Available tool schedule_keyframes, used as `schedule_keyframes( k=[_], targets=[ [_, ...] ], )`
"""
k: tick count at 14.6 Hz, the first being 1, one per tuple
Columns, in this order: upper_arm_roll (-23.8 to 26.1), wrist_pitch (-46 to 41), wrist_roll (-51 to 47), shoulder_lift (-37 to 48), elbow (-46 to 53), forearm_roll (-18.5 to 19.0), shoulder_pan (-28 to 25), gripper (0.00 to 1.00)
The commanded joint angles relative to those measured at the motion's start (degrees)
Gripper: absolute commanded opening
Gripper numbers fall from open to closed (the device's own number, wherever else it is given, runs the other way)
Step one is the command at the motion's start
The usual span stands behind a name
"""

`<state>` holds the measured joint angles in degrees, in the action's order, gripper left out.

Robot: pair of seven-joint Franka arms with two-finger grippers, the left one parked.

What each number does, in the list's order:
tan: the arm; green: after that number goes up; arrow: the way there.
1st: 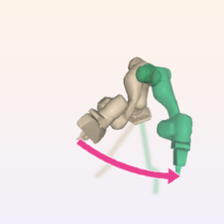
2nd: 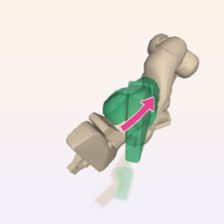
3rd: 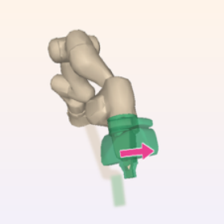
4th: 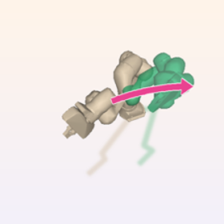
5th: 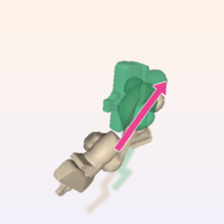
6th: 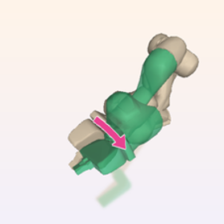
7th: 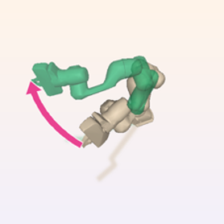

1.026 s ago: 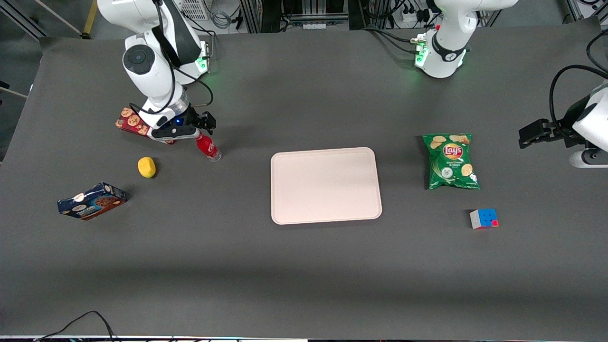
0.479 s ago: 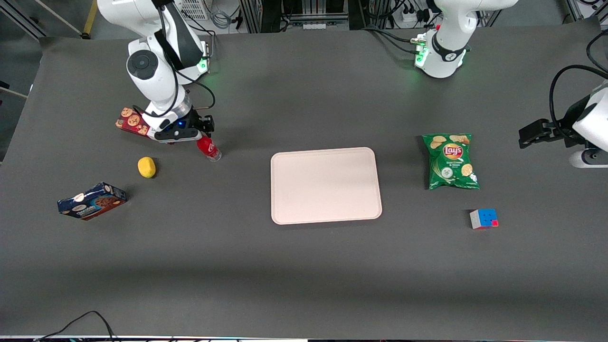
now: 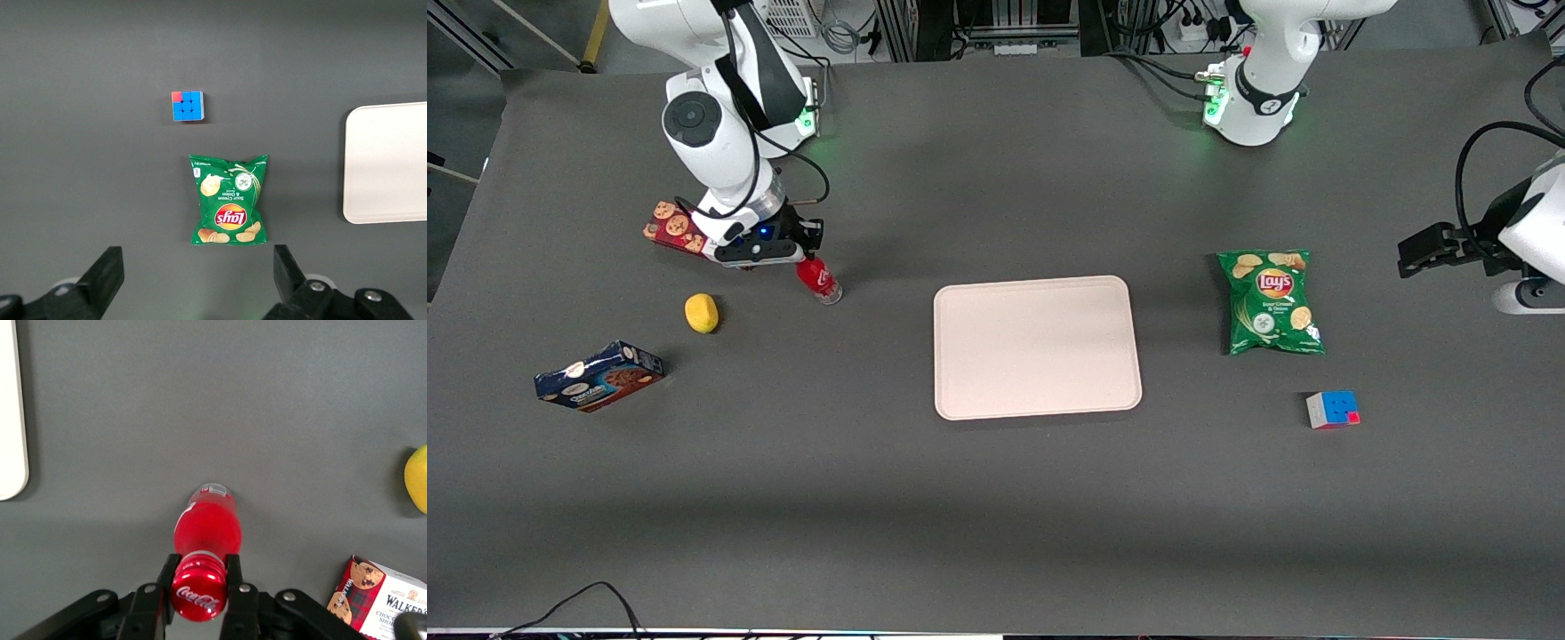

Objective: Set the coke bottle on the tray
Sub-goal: 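Lift the bottle and carry it over the white tray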

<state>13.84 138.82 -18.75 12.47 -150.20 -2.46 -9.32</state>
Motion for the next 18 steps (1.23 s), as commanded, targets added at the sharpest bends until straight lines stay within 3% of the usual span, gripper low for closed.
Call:
schedule_keyframes(
  k=[1,6,10,18],
  targets=[
    [0.3,-7.6,-1.8,3.5,4.2,-1.1,-0.1,0.00],
    [0.3,-25.9,-1.3,4.9,17.9,-1.1,-0.1,0.00],
    [0.1,-40.8,-1.2,1.6,34.8,-1.1,0.1,0.00],
    [2.1,-50.0,-11.6,-15.1,63.1,-1.1,-1.8,0.00]
  ],
)
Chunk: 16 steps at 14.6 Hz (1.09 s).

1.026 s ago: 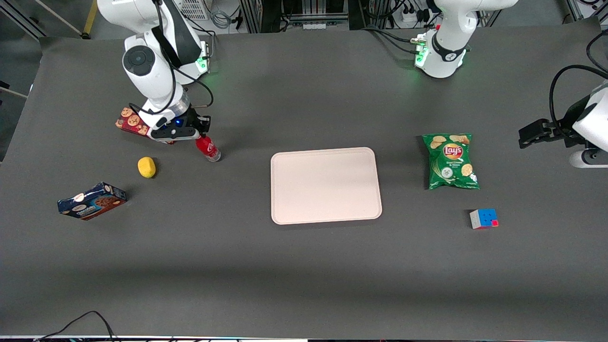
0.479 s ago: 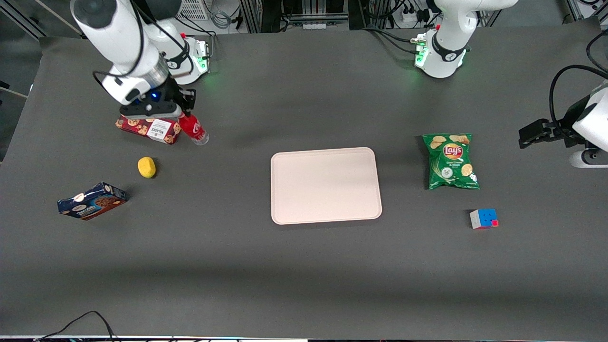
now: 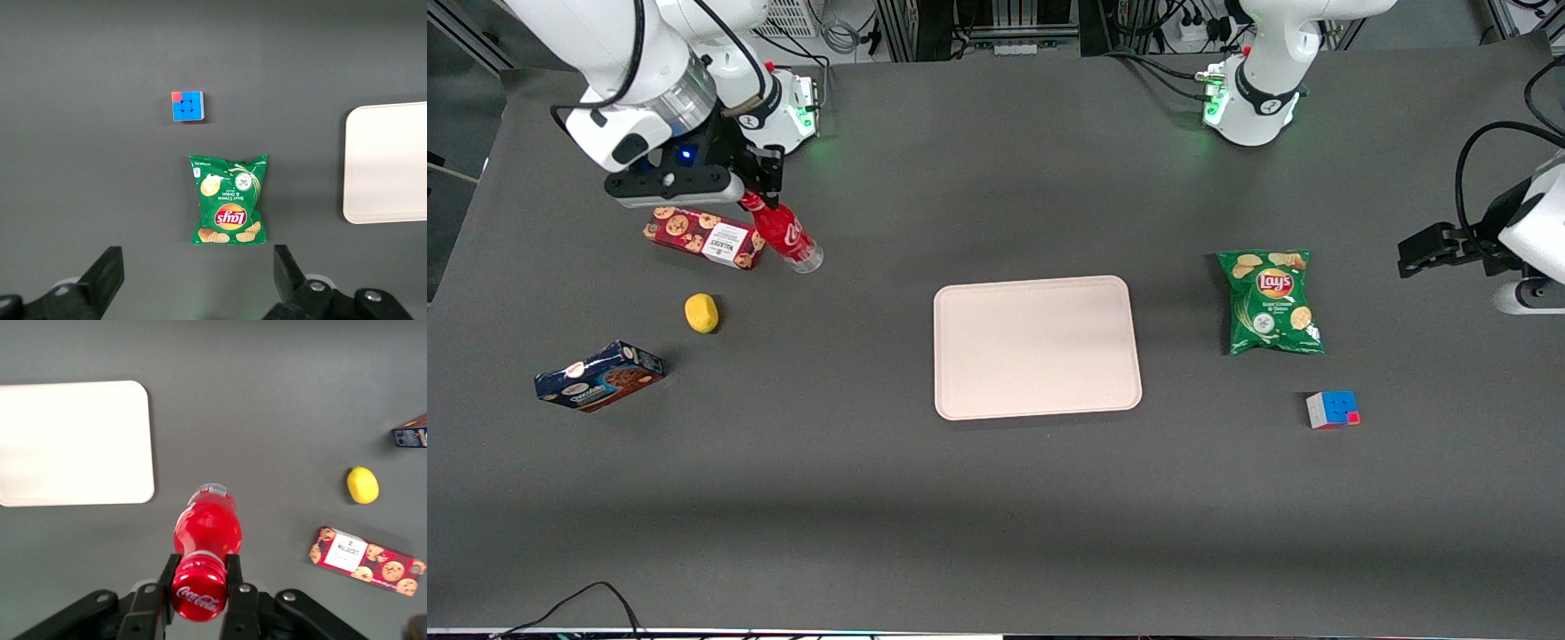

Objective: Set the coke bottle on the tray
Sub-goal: 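Lift the bottle and carry it over the white tray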

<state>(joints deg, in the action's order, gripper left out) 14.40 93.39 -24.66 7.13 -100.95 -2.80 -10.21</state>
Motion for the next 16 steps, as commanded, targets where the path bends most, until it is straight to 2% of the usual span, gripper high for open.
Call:
schedule_keyframes(
  k=[1,6,9,12,14,16],
  targets=[
    [2.6,-5.4,-7.9,-12.6,17.5,-0.8,-0.9,0.00],
    [3.3,-5.7,-20.1,-25.7,31.7,-0.1,-7.3,0.00],
    [3.1,-1.7,-24.0,-31.8,35.2,0.9,-10.8,0.00],
    [3.3,2.2,-28.1,-37.8,34.9,7.6,-13.4,0.00],
    [3.3,4.9,-30.5,-41.3,34.8,8.9,-14.5,0.00],
    [3.4,5.6,-31.1,-43.5,34.5,11.7,-15.3,0.00]
  ],
)
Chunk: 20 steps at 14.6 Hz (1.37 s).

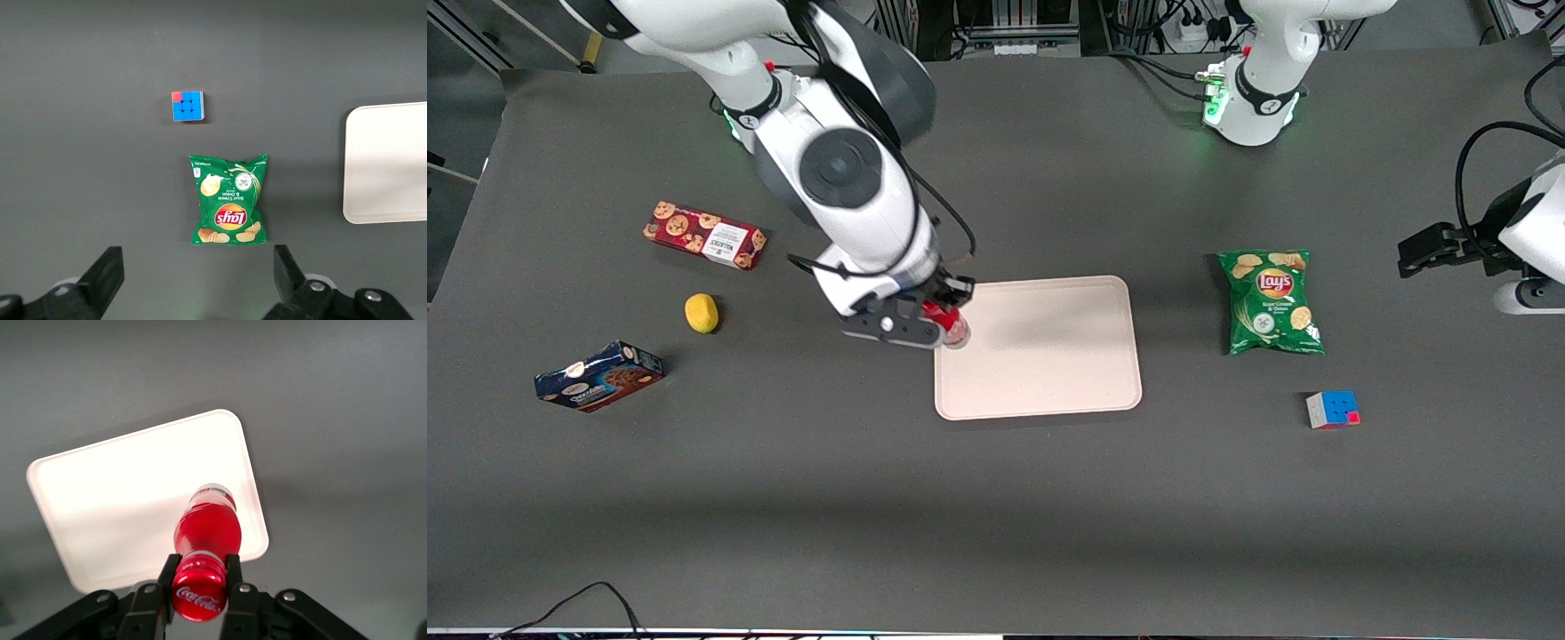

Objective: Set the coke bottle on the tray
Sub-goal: 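Lift the bottle and carry it over the white tray, then lower the bottle upright onto the tray and open the right gripper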

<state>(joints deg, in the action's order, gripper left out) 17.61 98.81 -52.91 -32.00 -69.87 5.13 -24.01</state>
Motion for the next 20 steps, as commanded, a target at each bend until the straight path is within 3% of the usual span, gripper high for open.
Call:
schedule_keyframes(
  k=[1,14,18,19,20],
  targets=[
    [0.1,0.5,-2.8,-5.3,3.2,3.8,-1.4,0.00],
    [0.2,9.5,-4.8,-8.3,-3.9,7.3,-1.4,0.00],
    [0.1,11.0,-4.8,-8.3,-5.2,8.0,-1.3,0.07],
    [0.1,11.0,-4.8,-8.3,-5.3,8.0,-1.3,0.15],
    [0.1,11.0,-4.8,-8.3,-5.3,8.1,-1.3,0.17]
  ],
)
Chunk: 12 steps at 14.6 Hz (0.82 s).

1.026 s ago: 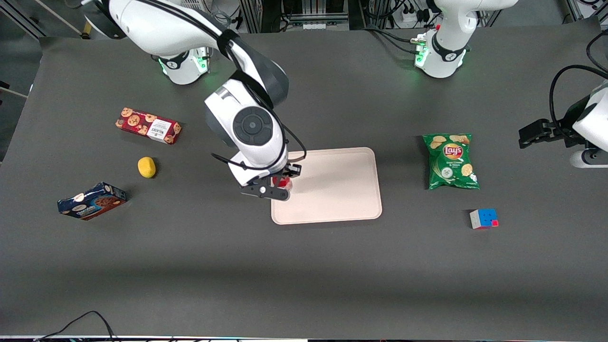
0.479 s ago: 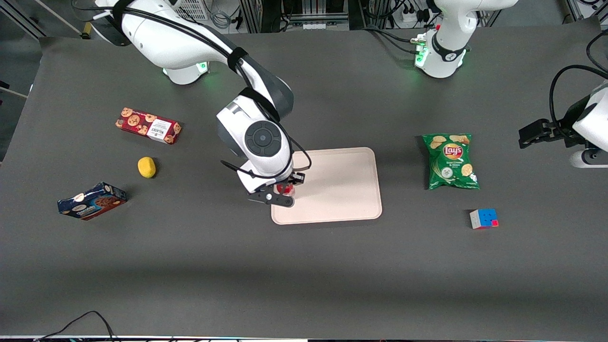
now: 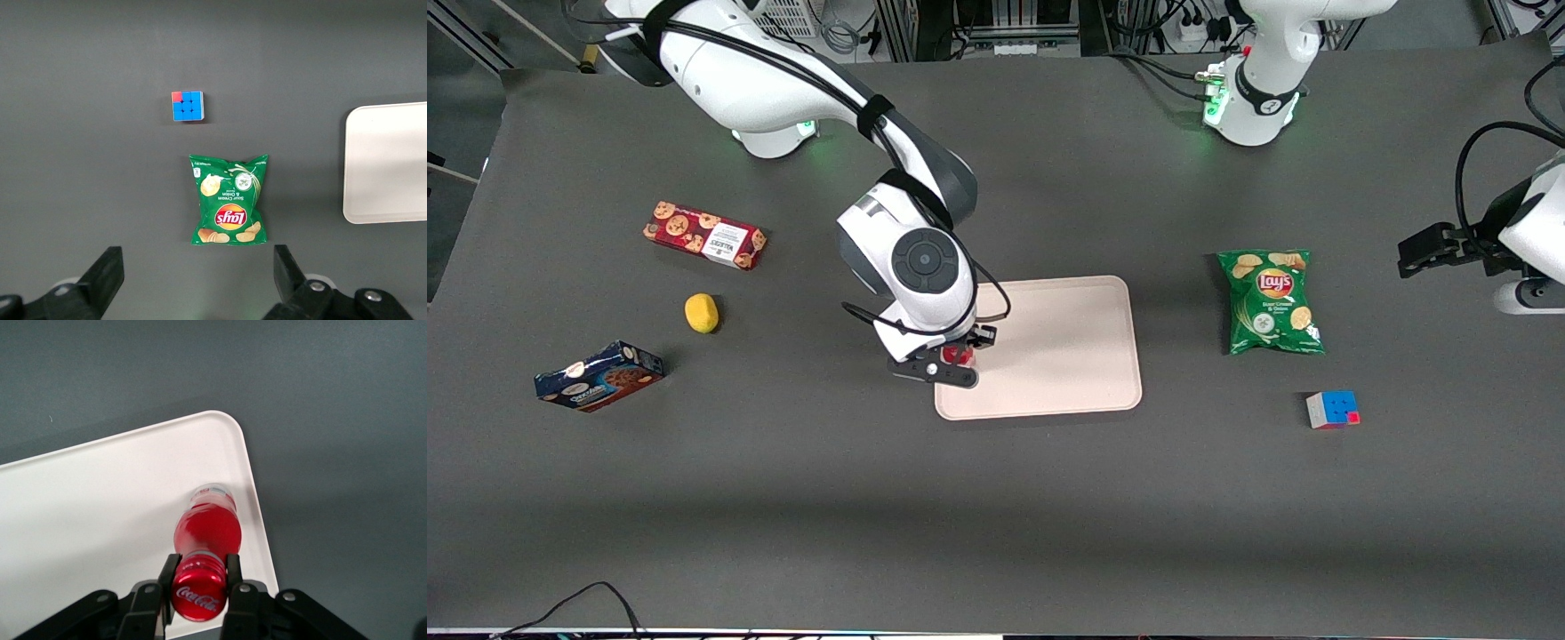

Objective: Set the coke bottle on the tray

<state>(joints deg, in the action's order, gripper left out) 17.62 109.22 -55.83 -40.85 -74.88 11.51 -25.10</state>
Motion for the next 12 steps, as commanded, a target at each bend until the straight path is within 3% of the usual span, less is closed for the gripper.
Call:
schedule_keyframes(
  k=[1,3,4,5,10,12],
  targets=[
    [0.1,0.6,-2.0,0.6,-0.3,1.6,-0.2,0.26],
    [0.1,0.6,-2.0,0.5,-0.3,1.7,-0.1,0.37],
    [0.1,0.6,-2.0,0.6,-0.3,1.7,-0.1,0.75],
    [0.1,0.8,-2.0,0.6,-0.3,1.7,0.1,1.00],
    [0.2,0.6,-1.0,4.7,0.0,1.2,1.8,1.00],
    [0.3,0.1,6.5,8.7,-1.5,0.8,6.4,1.00]
  ],
)
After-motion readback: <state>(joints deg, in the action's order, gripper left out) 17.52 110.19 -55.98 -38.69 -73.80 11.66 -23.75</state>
